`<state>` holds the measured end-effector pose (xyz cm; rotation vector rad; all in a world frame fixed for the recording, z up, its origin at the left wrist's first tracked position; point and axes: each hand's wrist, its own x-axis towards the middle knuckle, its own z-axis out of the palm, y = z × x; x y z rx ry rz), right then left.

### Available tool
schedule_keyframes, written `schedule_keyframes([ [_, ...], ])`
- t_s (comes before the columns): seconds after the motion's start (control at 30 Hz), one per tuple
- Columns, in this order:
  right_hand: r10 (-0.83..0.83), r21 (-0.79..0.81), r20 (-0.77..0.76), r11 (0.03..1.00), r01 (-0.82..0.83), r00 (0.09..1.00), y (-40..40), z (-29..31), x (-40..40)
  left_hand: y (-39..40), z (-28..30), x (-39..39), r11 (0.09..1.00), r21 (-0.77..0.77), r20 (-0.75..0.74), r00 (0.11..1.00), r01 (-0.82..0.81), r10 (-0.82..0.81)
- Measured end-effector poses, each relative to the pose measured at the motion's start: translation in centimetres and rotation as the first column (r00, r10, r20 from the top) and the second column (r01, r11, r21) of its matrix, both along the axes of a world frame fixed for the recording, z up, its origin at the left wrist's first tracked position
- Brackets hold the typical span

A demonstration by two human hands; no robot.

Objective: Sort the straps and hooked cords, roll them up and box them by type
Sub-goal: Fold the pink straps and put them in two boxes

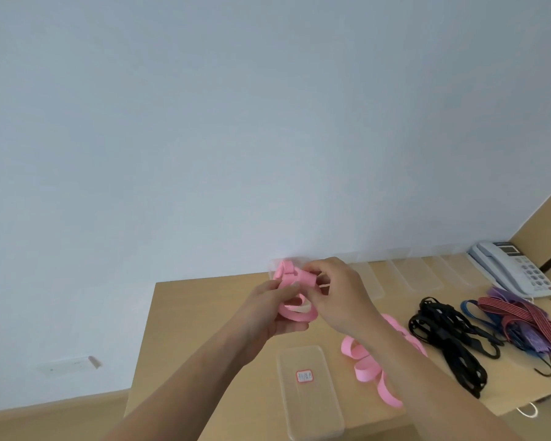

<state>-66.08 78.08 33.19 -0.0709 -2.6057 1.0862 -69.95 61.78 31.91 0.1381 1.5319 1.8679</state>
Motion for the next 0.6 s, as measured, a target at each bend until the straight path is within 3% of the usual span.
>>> schedule_keyframes([
  [0.27, 0.006, 0.059, -0.023, 0.998, -0.005, 1.0, 1.0, -4.4, -3.0, 1.8, -2.9, -2.2, 0.993, -0.01, 0.105, 0.987, -0.118, 0.118],
  [0.6, 0.107, -0.093, 0.005, 0.99, -0.106, 0.994, 5.8, -10.1, -6.6, 6.1, -6.8, -6.7, 0.971, -0.186, 0.185, 0.965, -0.152, 0.187],
])
